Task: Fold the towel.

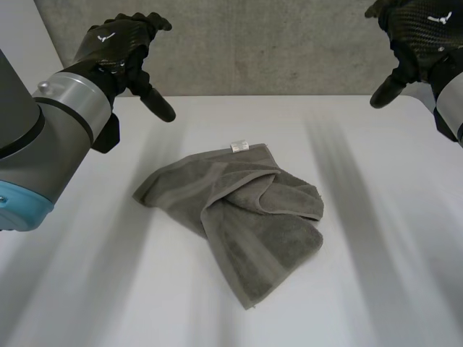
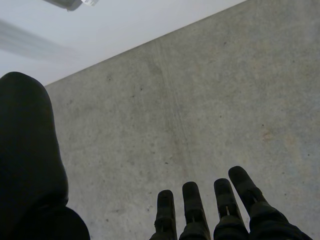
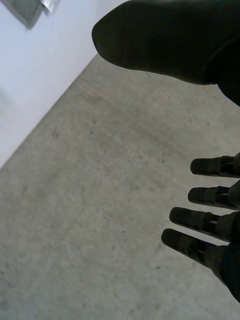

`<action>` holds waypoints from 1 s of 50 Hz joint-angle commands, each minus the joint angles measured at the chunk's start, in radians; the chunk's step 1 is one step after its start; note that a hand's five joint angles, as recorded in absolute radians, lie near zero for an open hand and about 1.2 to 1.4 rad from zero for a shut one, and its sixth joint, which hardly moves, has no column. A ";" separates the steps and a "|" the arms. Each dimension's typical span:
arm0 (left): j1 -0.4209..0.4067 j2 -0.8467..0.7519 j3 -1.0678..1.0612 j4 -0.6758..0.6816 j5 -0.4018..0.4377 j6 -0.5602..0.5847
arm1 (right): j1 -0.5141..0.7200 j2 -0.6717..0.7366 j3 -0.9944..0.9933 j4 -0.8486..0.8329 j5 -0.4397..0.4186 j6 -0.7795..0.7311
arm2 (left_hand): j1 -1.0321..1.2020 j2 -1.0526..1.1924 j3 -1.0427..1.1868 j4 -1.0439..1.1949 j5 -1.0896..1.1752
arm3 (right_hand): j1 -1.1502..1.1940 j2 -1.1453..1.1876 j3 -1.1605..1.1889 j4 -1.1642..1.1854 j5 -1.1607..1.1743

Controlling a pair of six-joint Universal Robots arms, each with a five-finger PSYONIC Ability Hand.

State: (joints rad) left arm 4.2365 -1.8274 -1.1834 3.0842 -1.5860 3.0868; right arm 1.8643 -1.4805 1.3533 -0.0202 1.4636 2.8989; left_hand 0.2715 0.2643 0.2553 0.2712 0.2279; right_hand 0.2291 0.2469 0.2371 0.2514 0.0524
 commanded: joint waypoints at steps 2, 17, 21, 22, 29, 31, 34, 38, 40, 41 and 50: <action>0.000 -0.003 0.004 -0.042 -0.003 0.019 | 0.001 0.042 -0.003 0.026 0.003 0.039 | -0.087 -0.080 -0.071 -0.087 -0.218 | -0.055 -0.072 -0.063 -0.077 -0.052; 0.000 -0.003 0.002 -0.036 -0.002 0.023 | 0.003 0.066 0.009 0.028 -0.003 0.043 | -0.087 -0.080 -0.071 -0.087 -0.218 | -0.055 -0.072 -0.063 -0.077 -0.052; 0.006 -0.010 -0.001 -0.030 0.003 0.030 | 0.016 0.086 0.021 0.026 -0.054 0.030 | -0.087 -0.080 -0.071 -0.087 -0.218 | -0.055 -0.072 -0.063 -0.077 -0.052; 0.017 -0.021 0.002 -0.027 0.006 0.041 | 0.036 0.107 0.023 0.032 -0.093 0.022 | -0.087 -0.080 -0.071 -0.087 -0.218 | -0.055 -0.072 -0.063 -0.077 -0.052; 0.066 -0.169 0.054 -0.032 0.012 0.168 | 0.143 0.216 0.053 0.023 -0.218 -0.067 | -0.087 -0.080 -0.071 -0.087 -0.218 | -0.055 -0.072 -0.063 -0.077 -0.052; 0.075 -0.210 0.062 -0.032 0.012 0.211 | 0.174 0.236 0.064 0.020 -0.235 -0.109 | -0.087 -0.080 -0.071 -0.087 -0.218 | -0.055 -0.072 -0.063 -0.077 -0.052; 0.089 -0.285 0.071 -0.025 0.009 0.297 | 0.253 0.289 0.078 0.016 -0.250 -0.213 | -0.087 -0.080 -0.071 -0.087 -0.218 | -0.055 -0.072 -0.063 -0.077 -0.052; 0.120 -0.372 0.091 -0.024 0.008 0.374 | 0.329 0.374 0.101 -0.003 -0.253 -0.344 | -0.090 -0.083 -0.074 -0.090 -0.221 | -0.055 -0.072 -0.063 -0.077 -0.052; 0.131 -0.401 0.102 -0.024 0.009 0.378 | 0.347 0.400 0.112 -0.018 -0.252 -0.374 | -0.090 -0.083 -0.074 -0.090 -0.221 | -0.055 -0.072 -0.063 -0.077 -0.052; 0.137 -0.429 0.113 -0.024 0.011 0.381 | 0.355 0.426 0.125 -0.035 -0.250 -0.397 | -0.090 -0.083 -0.074 -0.090 -0.221 | -0.055 -0.072 -0.063 -0.077 -0.052; 0.138 -0.536 0.140 -0.027 0.014 0.392 | 0.411 0.494 0.152 -0.098 -0.239 -0.443 | -0.076 -0.068 -0.059 -0.075 -0.207 | -0.024 -0.042 -0.032 -0.046 -0.022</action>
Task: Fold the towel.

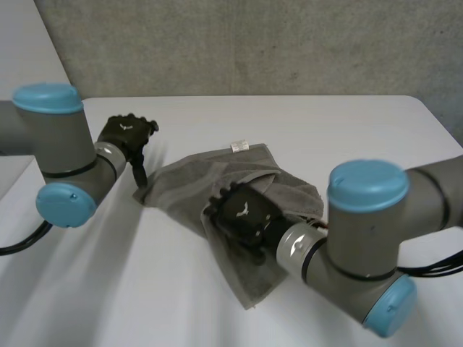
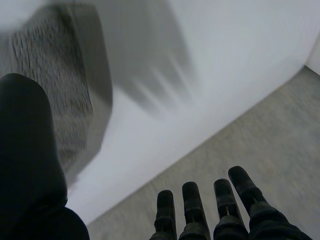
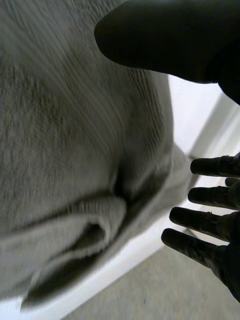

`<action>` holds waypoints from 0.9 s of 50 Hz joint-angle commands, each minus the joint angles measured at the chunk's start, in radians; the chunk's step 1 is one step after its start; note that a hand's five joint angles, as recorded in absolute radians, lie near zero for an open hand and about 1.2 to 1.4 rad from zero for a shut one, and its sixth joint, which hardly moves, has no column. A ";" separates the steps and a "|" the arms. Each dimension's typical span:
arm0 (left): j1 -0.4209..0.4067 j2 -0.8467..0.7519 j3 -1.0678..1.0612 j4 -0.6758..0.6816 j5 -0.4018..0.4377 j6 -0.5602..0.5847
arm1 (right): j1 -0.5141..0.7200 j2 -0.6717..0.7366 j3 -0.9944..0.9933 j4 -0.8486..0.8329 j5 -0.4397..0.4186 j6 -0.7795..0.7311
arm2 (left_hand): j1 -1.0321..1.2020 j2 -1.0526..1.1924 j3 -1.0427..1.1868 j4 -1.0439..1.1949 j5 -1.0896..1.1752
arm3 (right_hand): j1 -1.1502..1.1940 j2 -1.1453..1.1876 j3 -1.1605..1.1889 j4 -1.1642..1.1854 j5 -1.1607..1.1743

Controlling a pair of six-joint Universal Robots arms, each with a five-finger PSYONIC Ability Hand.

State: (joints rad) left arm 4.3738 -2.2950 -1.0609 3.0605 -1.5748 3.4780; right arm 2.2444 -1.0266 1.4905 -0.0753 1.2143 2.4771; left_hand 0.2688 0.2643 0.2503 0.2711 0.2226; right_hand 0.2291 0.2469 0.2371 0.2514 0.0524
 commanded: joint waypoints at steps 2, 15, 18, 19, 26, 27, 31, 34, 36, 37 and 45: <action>0.001 -0.096 0.024 -0.008 0.003 0.001 | 0.030 0.062 0.016 -0.054 0.013 -0.021 | -0.018 -0.013 0.001 -0.020 -0.146 | 0.105 0.087 0.097 0.082 0.107; 0.000 -0.100 0.015 -0.012 -0.002 -0.011 | 0.015 0.060 0.001 -0.144 0.134 0.035 | 1.127 1.132 1.146 1.125 0.999 | 1.167 1.149 1.159 1.145 1.169; 0.000 -0.095 0.012 -0.014 -0.002 -0.014 | -0.002 0.016 0.001 -0.187 0.200 0.106 | 1.127 1.132 1.146 1.125 0.999 | 1.167 1.149 1.159 1.145 1.169; 0.000 -0.095 0.012 -0.014 -0.002 -0.014 | -0.002 0.016 0.001 -0.187 0.200 0.106 | 1.127 1.132 1.146 1.125 0.999 | 1.167 1.149 1.159 1.145 1.169; -0.005 -0.003 -0.011 -0.028 -0.004 -0.020 | -0.140 -0.095 -0.010 -0.204 0.335 0.333 | 1.127 1.132 1.146 1.125 0.999 | 1.167 1.149 1.159 1.145 1.169; -0.005 -0.003 -0.011 -0.028 -0.004 -0.020 | -0.172 -0.110 -0.018 -0.202 0.349 0.368 | 1.127 1.132 1.146 1.125 0.999 | 1.167 1.149 1.159 1.145 1.169; -0.007 0.093 -0.027 -0.040 -0.004 -0.057 | -0.254 -0.147 -0.027 -0.204 0.361 0.420 | 1.127 1.132 1.146 1.125 0.999 | 1.167 1.149 1.159 1.145 1.169; -0.002 0.147 -0.040 -0.040 0.001 -0.097 | -0.340 -0.179 -0.035 -0.204 0.360 0.439 | 1.127 1.132 1.146 1.125 0.999 | 1.167 1.149 1.159 1.145 1.169; -0.002 0.164 -0.048 -0.037 0.002 -0.112 | -0.379 -0.182 -0.042 -0.204 0.364 0.437 | 1.127 1.132 1.146 1.125 0.999 | 1.167 1.149 1.159 1.145 1.169; -0.002 0.172 -0.051 -0.037 0.003 -0.122 | -0.411 -0.182 -0.053 -0.202 0.364 0.436 | 1.127 1.132 1.146 1.125 0.999 | 1.167 1.149 1.159 1.145 1.169; -0.008 0.143 -0.065 -0.035 0.006 -0.120 | -0.508 -0.029 -0.094 -0.179 0.361 0.408 | 1.127 1.132 1.146 1.125 0.999 | 1.167 1.149 1.159 1.145 1.169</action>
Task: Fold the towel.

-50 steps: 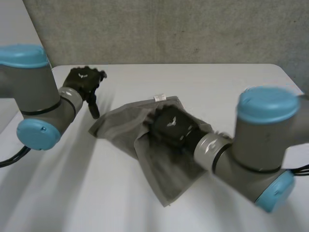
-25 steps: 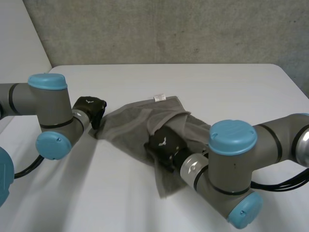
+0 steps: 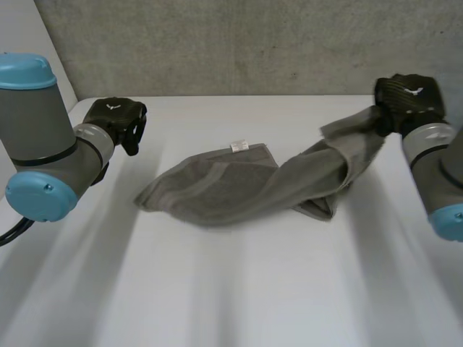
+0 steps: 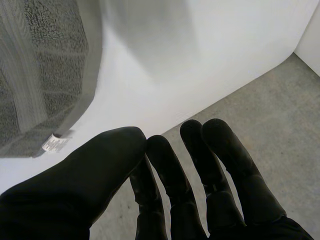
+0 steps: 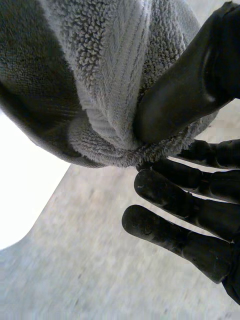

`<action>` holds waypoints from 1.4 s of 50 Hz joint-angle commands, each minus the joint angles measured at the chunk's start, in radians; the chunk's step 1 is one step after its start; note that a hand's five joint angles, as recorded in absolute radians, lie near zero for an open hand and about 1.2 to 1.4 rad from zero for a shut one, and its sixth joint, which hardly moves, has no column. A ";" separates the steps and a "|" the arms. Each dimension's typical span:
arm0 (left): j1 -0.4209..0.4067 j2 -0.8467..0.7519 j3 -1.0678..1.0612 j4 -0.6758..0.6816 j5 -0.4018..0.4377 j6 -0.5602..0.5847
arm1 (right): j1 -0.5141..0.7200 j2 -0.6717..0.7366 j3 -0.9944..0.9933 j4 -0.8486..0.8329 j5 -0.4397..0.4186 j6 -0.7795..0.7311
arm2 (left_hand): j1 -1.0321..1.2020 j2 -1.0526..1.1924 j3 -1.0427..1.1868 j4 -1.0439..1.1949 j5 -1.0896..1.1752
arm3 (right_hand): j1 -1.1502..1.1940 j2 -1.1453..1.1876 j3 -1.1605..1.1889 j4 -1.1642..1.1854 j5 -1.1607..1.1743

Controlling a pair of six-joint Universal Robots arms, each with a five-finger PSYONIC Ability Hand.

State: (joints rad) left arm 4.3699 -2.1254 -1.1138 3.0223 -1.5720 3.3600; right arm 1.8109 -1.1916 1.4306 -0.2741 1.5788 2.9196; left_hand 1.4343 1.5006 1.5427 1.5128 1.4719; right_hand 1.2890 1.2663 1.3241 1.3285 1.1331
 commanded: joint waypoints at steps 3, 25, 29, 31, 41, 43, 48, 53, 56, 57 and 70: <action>-0.013 -0.045 -0.015 0.001 0.001 0.001 | -0.102 0.203 -0.062 0.055 0.001 -0.074 | -0.259 -0.325 -0.368 -0.338 -0.471 | 0.107 0.130 0.072 0.068 0.089; -0.035 -0.057 -0.041 -0.007 0.079 0.055 | -0.124 0.142 -0.059 0.124 -0.250 -0.160 | -0.866 -0.932 -0.974 -0.944 -1.078 | -0.887 -0.864 -0.922 -0.926 -0.906; -0.036 -0.071 -0.061 0.000 0.082 0.128 | -0.124 0.147 -0.065 0.189 -0.311 -0.242 | -0.971 -1.037 -1.079 -1.049 -1.183 | -0.887 -0.864 -0.922 -0.926 -0.906; -0.038 -0.079 -0.066 0.000 0.083 0.150 | -0.125 0.153 -0.072 0.228 -0.321 -0.286 | -1.036 -1.102 -1.144 -1.114 -1.248 | -0.887 -0.864 -0.922 -0.926 -0.906; -0.084 -0.146 -0.070 0.009 0.102 0.200 | -0.120 0.239 -0.117 0.286 -0.300 -0.441 | -1.206 -1.272 -1.315 -1.285 -1.418 | -0.875 -0.853 -0.910 -0.915 -0.894; -0.087 -0.165 -0.072 0.029 0.104 0.200 | -0.119 0.260 -0.127 0.286 -0.292 -0.441 | -1.206 -1.272 -1.315 -1.285 -1.418 | -0.866 -0.844 -0.902 -0.906 -0.885; -0.090 -0.180 -0.084 0.098 0.104 0.199 | -0.105 0.283 -0.147 0.288 -0.249 -0.450 | -1.192 -1.258 -1.300 -1.270 -1.404 | -0.761 -0.739 -0.796 -0.801 -0.780; -0.090 -0.200 -0.101 0.142 0.104 0.200 | -0.084 0.290 -0.148 0.286 -0.232 -0.457 | -1.174 -1.240 -1.282 -1.252 -1.386 | -0.518 -0.495 -0.553 -0.557 -0.537; -0.089 -0.212 -0.100 0.158 0.104 0.200 | -0.084 0.294 -0.148 0.286 -0.230 -0.458 | -1.150 -1.217 -1.259 -1.229 -1.363 | -0.260 -0.237 -0.295 -0.300 -0.279; -0.090 -0.217 -0.100 0.164 0.104 0.200 | -0.084 0.299 -0.147 0.286 -0.229 -0.456 | -1.121 -1.188 -1.230 -1.200 -1.333 | -0.151 -0.128 -0.186 -0.191 -0.170; -0.092 -0.238 -0.103 0.188 0.106 0.197 | -0.081 0.305 -0.139 0.286 -0.230 -0.454 | -0.579 -0.645 -0.687 -0.657 -0.791 | -0.006 0.016 -0.042 -0.046 -0.025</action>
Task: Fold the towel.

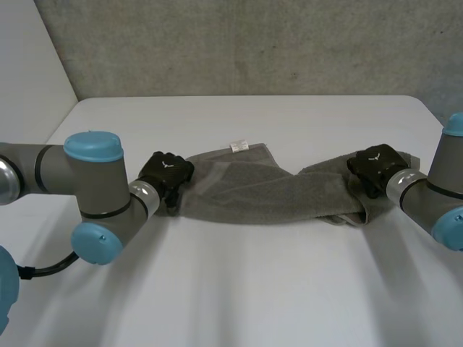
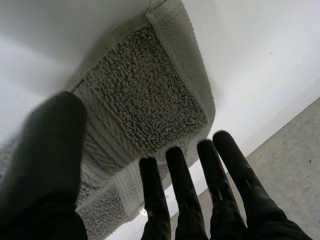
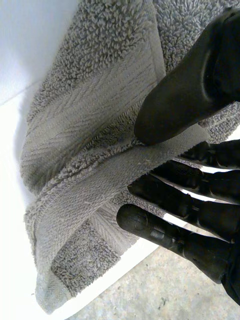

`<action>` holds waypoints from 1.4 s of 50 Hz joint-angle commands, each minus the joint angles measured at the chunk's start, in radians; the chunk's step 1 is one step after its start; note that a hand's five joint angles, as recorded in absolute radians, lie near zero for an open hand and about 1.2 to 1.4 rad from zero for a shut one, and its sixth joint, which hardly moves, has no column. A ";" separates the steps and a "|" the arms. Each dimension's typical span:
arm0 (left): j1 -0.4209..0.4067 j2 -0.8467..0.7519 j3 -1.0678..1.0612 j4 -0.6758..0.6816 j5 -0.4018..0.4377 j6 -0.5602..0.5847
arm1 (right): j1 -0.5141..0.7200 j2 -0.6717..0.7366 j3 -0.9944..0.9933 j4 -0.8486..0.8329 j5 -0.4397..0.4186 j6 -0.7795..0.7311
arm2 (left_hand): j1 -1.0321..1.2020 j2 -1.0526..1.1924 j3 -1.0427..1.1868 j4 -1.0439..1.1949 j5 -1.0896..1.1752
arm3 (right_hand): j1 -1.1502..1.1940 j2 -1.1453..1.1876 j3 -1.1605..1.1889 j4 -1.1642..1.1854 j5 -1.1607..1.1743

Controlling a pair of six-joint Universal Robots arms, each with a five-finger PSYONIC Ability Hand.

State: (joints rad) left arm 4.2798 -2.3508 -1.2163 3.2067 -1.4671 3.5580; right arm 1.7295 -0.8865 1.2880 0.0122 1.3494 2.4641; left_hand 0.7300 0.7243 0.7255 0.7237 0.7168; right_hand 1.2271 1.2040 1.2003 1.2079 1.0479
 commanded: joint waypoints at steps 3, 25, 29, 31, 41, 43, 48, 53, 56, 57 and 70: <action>-0.006 -0.016 0.000 0.005 0.001 -0.002 | 0.001 0.000 0.005 -0.003 0.000 0.009 | 0.313 0.319 0.318 0.320 0.152 | 0.169 0.192 0.195 0.188 0.173; 0.011 0.436 0.020 -0.105 -0.007 -0.080 | -0.001 -0.530 -0.032 0.147 0.005 0.208 | 0.666 0.672 0.671 0.673 0.505 | 0.169 0.192 0.196 0.188 0.174; 0.038 0.556 0.030 -0.174 -0.004 -0.137 | -0.002 -0.569 -0.052 0.247 -0.003 0.167 | 0.666 0.672 0.671 0.673 0.505 | 0.169 0.192 0.196 0.188 0.174; 0.041 0.574 0.037 -0.206 -0.004 -0.139 | -0.002 -0.577 -0.053 0.298 0.002 0.116 | 0.666 0.672 0.671 0.673 0.505 | 0.169 0.192 0.196 0.188 0.174; 0.041 0.505 0.109 -0.538 -0.001 -0.087 | 0.021 -0.545 0.007 0.479 0.063 -0.209 | 0.666 0.672 0.671 0.673 0.505 | 0.169 0.192 0.196 0.188 0.174; 0.044 0.435 0.154 -0.603 -0.001 0.003 | 0.031 -0.513 -0.007 0.471 0.057 -0.212 | 0.666 0.672 0.671 0.673 0.505 | 0.169 0.192 0.196 0.188 0.174; 0.048 0.314 0.320 -0.602 -0.004 0.100 | 0.073 -0.404 -0.139 0.387 0.054 -0.203 | 0.666 0.672 0.671 0.673 0.505 | 0.169 0.192 0.196 0.188 0.174; 0.051 0.150 0.651 -0.530 -0.016 0.096 | 0.123 -0.278 -0.327 0.104 0.063 -0.166 | 0.666 0.672 0.671 0.673 0.505 | 0.169 0.192 0.196 0.188 0.174; 0.048 0.073 0.863 -0.406 -0.022 0.035 | 0.139 -0.235 -0.371 -0.214 0.063 -0.104 | 0.666 0.672 0.671 0.673 0.505 | 0.169 0.192 0.196 0.188 0.174; 0.048 0.073 0.863 -0.406 -0.022 0.035 | 0.139 -0.236 -0.351 -0.395 0.065 -0.070 | 0.666 0.672 0.671 0.673 0.505 | 0.169 0.192 0.196 0.188 0.174; 0.115 0.243 0.539 -0.114 -0.085 -0.420 | 0.124 -0.359 -0.072 -0.668 0.031 0.050 | 0.666 0.672 0.671 0.673 0.505 | 0.169 0.192 0.196 0.188 0.174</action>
State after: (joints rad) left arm 4.3505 -2.2119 -0.3812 3.0584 -1.5500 3.2341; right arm 1.8695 -1.1961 1.0948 -0.7431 1.4119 2.4803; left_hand 1.4079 1.4852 1.5459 1.5193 1.4702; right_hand 1.3179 1.2911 1.3241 1.3324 1.1576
